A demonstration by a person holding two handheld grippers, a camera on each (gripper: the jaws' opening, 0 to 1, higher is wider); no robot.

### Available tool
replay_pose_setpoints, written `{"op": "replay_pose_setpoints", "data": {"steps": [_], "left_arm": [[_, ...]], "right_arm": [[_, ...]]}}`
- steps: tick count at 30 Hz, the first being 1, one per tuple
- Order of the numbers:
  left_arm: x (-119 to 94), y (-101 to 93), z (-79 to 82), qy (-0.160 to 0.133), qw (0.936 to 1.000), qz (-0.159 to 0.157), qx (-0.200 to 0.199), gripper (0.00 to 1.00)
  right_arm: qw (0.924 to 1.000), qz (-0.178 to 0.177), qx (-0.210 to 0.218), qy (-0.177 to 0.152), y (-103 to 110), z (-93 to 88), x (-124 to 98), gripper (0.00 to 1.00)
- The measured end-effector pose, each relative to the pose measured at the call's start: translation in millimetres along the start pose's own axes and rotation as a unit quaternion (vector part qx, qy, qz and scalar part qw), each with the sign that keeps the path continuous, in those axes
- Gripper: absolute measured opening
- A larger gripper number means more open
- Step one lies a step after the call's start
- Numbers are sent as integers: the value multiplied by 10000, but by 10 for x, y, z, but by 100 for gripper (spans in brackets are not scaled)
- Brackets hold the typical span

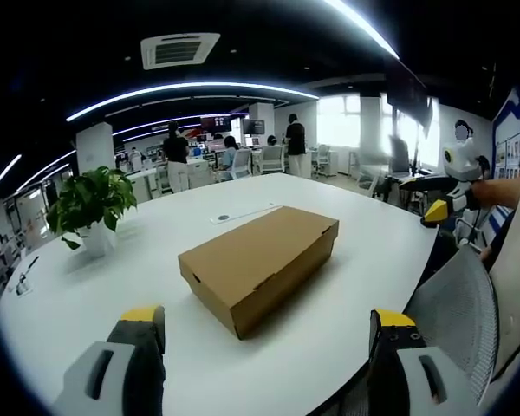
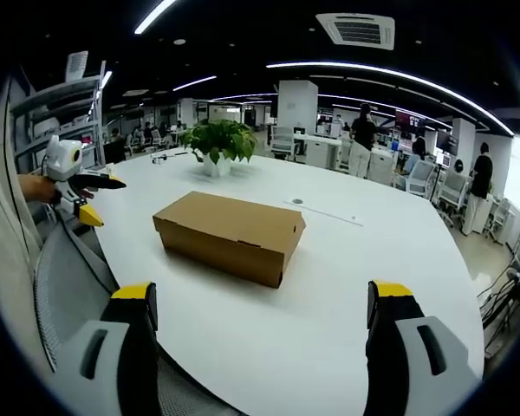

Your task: Operate the shoe box by opening the lid, removing the specified soft item, and placing it in the target area until the item is outside and the box remains undamaged.

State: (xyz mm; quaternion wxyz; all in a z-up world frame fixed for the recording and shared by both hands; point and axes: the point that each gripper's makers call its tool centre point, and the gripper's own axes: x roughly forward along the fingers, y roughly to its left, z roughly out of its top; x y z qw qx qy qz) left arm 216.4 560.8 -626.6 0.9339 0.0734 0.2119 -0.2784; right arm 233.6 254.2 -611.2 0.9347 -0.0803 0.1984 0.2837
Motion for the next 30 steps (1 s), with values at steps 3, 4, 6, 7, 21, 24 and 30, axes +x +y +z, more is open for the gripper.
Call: {"op": "replay_pose_setpoints", "data": {"steps": [3,4,6,7,21,24,30], "left_arm": [[1,1,-2,9,10000,8,-2,100],[2,0,-2,8,10000,9,-2,100],[3,0,-3,14,10000,13,0,100],[5,0,-3,12,10000,18,-3,100],[26,8,-18,43,10000,71,-32,99],[38,2,-21,57,9999,77,-41,98],[70,-23,-49,128,9999,76,-47,97]], "right_arm": [[10000,6,-1,7,3,-5,1,96],[10000,9,-2,11,3,-6,1,96],[10000,21,-5,13,6,-7,2,96],[10000,25,-7,12,6,-6,2,96],[9999,112,-52,72,-17,-7,34,96],[9998,149,-46,91,-21,-10,47,96],[9995,254,-61,148,-24,-29,75,94]]}}
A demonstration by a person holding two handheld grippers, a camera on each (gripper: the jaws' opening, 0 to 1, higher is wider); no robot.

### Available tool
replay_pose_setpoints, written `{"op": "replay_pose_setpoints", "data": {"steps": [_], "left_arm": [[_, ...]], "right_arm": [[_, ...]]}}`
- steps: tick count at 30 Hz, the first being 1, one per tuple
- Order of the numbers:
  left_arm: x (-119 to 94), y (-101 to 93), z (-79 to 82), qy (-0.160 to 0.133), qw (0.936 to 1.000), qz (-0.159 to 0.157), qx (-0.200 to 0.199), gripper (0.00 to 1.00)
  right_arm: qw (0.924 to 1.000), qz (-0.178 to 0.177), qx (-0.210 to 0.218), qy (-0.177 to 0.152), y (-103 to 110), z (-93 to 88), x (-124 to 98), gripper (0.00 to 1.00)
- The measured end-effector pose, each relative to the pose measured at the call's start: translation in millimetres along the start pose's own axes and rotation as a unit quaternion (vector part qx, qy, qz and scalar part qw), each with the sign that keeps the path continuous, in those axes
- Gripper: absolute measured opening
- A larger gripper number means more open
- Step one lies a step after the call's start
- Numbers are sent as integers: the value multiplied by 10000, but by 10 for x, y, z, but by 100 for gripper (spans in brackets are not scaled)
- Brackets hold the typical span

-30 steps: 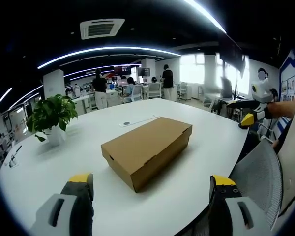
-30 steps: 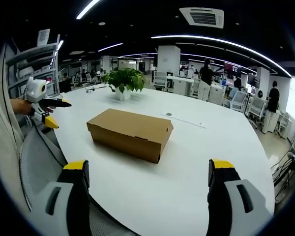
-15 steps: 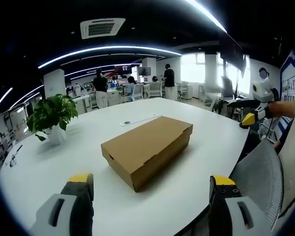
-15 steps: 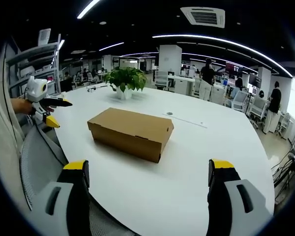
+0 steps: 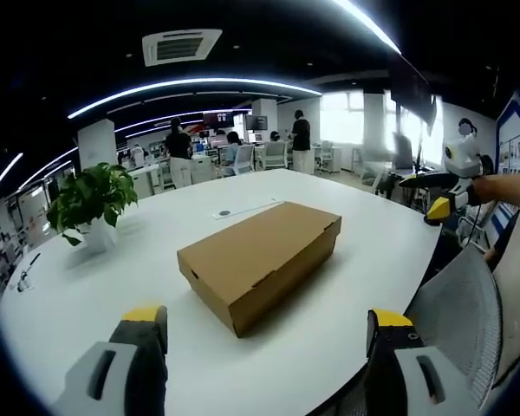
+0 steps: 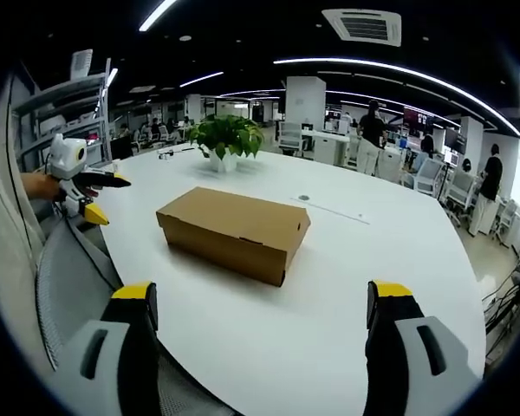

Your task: Operate the shoe box by opening the lid, removing the specified soft item, and placing it in the target area until the item is outside and the box remains undamaged.

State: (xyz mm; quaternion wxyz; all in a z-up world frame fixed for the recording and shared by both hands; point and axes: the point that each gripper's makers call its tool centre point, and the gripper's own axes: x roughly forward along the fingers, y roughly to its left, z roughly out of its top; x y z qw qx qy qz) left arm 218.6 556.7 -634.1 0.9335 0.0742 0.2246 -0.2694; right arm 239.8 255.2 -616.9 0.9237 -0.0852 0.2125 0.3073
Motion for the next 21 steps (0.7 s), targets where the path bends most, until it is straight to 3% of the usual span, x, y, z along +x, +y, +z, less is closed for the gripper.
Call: {"op": "replay_pose_setpoints", "data": {"steps": [21], "left_arm": [[186,-45,-93,221,9997,35,-105,90]], "right_arm": [[9988,381,-226,211,-119,-74,242,85]]}}
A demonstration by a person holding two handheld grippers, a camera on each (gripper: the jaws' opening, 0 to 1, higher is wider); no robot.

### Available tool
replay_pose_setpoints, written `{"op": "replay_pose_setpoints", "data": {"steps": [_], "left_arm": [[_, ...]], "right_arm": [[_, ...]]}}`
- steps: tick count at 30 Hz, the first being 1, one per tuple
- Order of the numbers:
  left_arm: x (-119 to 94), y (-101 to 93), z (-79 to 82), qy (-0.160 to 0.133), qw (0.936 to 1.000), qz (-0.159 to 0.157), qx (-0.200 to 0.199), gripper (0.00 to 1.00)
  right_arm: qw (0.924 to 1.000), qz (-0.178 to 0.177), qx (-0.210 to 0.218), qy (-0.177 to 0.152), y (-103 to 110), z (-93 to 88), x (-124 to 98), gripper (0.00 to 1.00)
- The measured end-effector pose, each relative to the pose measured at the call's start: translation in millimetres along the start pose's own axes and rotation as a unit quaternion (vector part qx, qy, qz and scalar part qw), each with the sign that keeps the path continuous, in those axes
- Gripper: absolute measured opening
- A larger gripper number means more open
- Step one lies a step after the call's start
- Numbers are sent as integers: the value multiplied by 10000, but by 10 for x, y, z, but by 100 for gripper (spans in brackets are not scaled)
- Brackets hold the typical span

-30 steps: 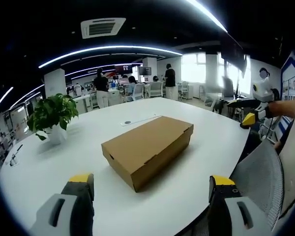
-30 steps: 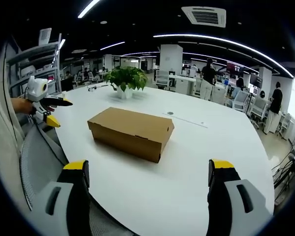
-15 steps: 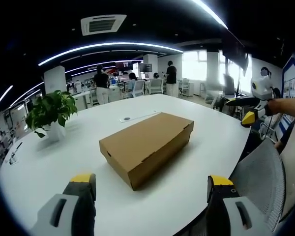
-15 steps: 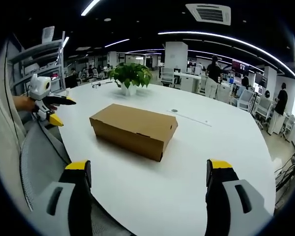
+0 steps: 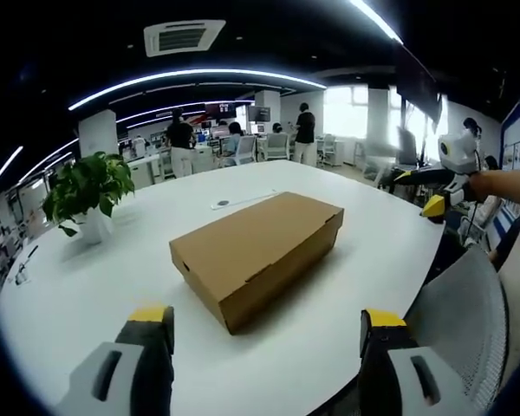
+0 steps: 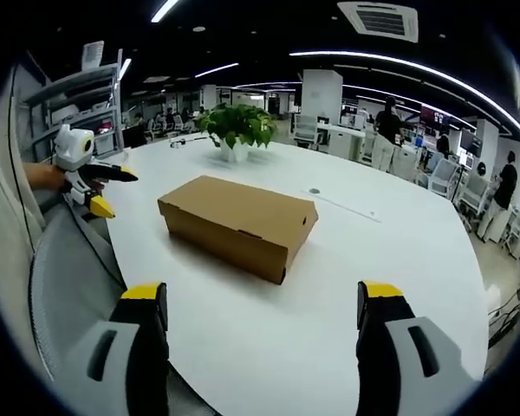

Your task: Operate the shoe box by opening the lid, removing the specified soft item, and placing it in the target area until the item is outside and the box remains undamaged.

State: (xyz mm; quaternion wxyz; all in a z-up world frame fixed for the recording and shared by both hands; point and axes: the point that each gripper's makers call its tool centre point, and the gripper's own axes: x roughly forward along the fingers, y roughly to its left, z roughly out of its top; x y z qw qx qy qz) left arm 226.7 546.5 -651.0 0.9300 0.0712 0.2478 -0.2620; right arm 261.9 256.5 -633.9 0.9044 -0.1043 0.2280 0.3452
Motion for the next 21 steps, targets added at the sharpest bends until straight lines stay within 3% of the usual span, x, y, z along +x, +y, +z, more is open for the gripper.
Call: {"op": "replay_pose_setpoints", "data": {"steps": [12,21], "left_arm": [[182,84,12,55,9999,132,17,82],[287,217,-60,77,9993,351,-104,74]], "right_arm": [[9992,329,-174,-138,-54,106,315,75],[9975,581,-413,-4,-73,58,578,66]]}}
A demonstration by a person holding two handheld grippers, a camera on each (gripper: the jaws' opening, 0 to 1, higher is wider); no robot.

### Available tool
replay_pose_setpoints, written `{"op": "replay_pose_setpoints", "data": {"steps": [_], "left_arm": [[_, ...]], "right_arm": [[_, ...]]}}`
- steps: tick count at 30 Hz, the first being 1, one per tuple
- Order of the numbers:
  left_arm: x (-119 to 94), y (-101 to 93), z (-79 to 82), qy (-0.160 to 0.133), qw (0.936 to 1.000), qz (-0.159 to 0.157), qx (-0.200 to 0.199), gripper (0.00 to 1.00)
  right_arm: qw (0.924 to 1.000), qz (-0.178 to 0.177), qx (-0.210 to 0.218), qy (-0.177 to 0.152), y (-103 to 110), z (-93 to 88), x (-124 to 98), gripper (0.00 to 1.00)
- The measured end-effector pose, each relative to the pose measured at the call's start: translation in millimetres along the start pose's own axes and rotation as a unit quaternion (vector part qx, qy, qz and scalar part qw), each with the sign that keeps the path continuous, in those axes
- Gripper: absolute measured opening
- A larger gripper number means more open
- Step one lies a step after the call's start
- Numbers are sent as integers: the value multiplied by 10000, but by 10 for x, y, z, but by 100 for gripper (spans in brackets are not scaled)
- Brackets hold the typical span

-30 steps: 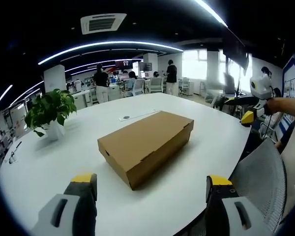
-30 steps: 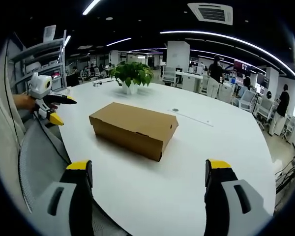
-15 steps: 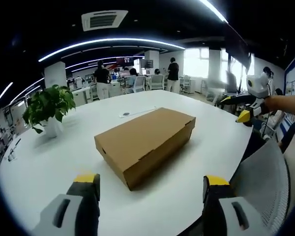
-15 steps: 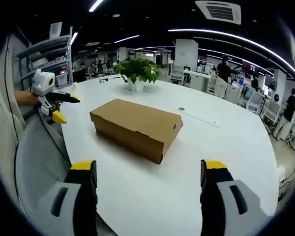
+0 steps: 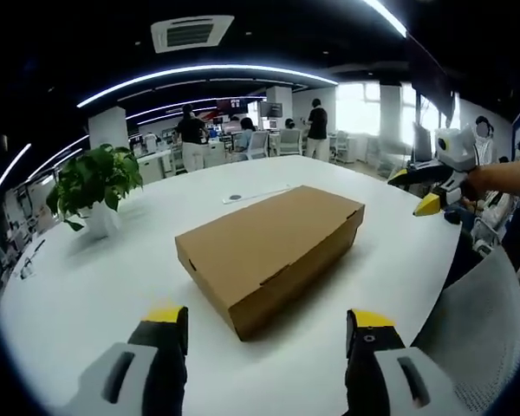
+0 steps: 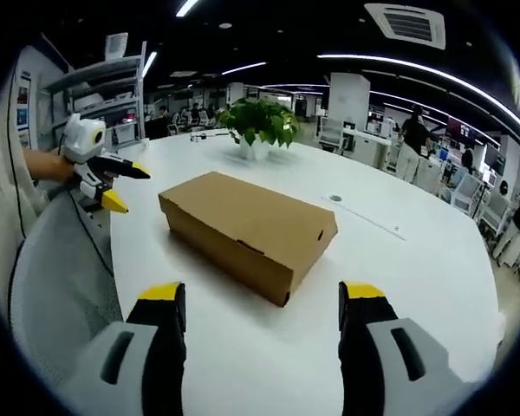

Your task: Operate the shoe box by opening the lid, removing the specified soft item, and placing it in the target area until the item is outside and the box remains undamaged.

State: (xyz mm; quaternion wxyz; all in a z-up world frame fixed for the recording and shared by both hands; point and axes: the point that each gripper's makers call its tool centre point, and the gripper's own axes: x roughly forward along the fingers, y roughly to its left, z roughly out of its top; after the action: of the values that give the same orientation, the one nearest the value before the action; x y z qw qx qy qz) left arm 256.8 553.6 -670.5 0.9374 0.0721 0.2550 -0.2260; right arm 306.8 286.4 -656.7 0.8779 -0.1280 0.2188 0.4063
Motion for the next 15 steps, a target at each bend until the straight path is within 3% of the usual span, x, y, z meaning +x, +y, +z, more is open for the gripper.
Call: {"op": "replay_pose_setpoints", "data": {"steps": [15], "left_arm": [[279,182,-33,35,9994,297,-160,61]], "right_arm": [[9992,231,-198,241,-113,-112,365,55]]}}
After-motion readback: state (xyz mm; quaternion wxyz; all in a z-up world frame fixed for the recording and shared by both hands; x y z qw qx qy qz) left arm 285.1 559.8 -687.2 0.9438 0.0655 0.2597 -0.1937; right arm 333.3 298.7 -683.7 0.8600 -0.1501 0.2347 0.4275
